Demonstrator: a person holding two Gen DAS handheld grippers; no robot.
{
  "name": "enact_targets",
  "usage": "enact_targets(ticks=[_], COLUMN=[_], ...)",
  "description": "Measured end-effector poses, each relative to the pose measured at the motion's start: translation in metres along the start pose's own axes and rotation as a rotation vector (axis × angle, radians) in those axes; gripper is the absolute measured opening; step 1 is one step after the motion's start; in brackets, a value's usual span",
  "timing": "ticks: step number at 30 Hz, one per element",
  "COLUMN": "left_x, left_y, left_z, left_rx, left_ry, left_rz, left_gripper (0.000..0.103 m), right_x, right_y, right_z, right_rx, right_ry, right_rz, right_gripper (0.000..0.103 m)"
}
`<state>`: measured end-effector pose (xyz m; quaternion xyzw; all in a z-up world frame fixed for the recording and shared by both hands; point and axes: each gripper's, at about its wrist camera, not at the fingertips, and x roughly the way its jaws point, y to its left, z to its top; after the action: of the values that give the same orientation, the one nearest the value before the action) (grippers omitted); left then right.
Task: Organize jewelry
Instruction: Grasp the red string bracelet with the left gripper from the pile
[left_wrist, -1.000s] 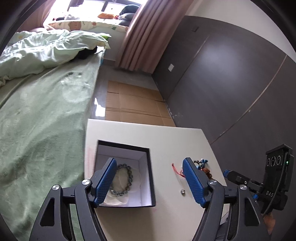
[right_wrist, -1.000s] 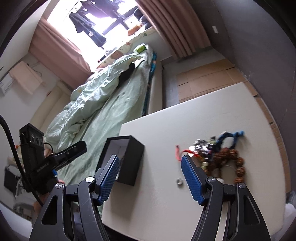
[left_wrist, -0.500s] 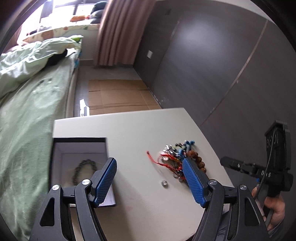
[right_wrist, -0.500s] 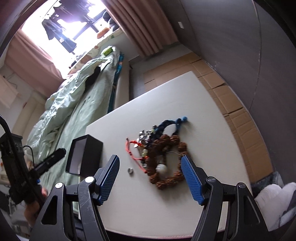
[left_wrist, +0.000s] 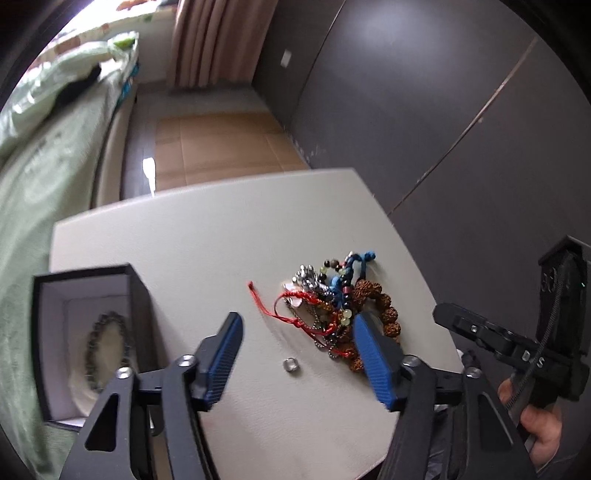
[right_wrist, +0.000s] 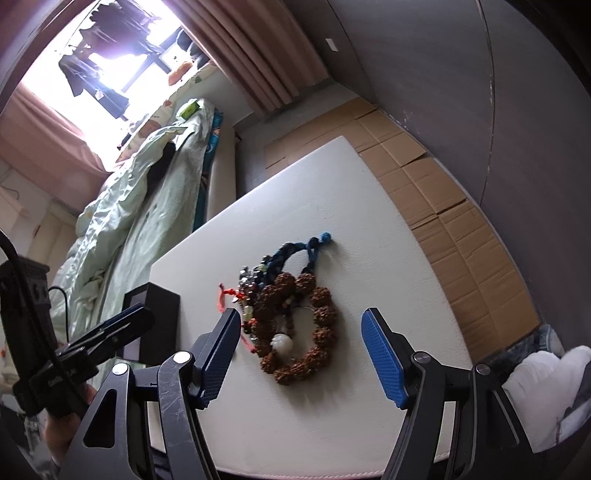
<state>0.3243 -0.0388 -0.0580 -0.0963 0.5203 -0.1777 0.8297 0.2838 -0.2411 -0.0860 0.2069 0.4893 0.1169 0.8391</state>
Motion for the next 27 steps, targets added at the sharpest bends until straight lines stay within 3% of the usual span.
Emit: enact_targets(ticks=[3, 16, 17, 18, 20, 27], left_x=[0.019, 0.066, 0.068, 0.069, 0.074, 0.045], left_y=[0.003, 0.007, 0.008, 0.009, 0.012, 0.007], left_z=[0.003, -0.002, -0.002, -0.003, -0.004, -0.002], left_rx=[-0.048, -0.098, -0.100, -0.105, -0.116, -0.073], left_ry=[0.050, 0.112, 0.110, 0.114, 0.130, 0.045], left_rz=[-0.015, -0.057, -0.054, -0.054, -0.059, -0.072], left_gripper=[0.052, 0.051, 0.041, 0.023, 0.010, 0.005], right_x=[0.001, 0.015, 0.017, 0.020, 0.026, 0.050], right_y=[-0.005, -0.014, -0.013, -0.013, -0.011, -0.004], right_z=[0.002, 0.004, 0.004, 0.005, 0.005, 0.006], right_rx=[0.016, 0.031, 0.029, 0.026, 0.019, -0.021], right_ry=[0.001, 0.029, 0.032, 0.040, 0.056, 0.108], right_rz=[-0.009, -0.061, -0.067, -0.075, -0.087, -0.148], right_gripper=[0.066, 0.060, 0.059, 0.056, 0.053, 0.047])
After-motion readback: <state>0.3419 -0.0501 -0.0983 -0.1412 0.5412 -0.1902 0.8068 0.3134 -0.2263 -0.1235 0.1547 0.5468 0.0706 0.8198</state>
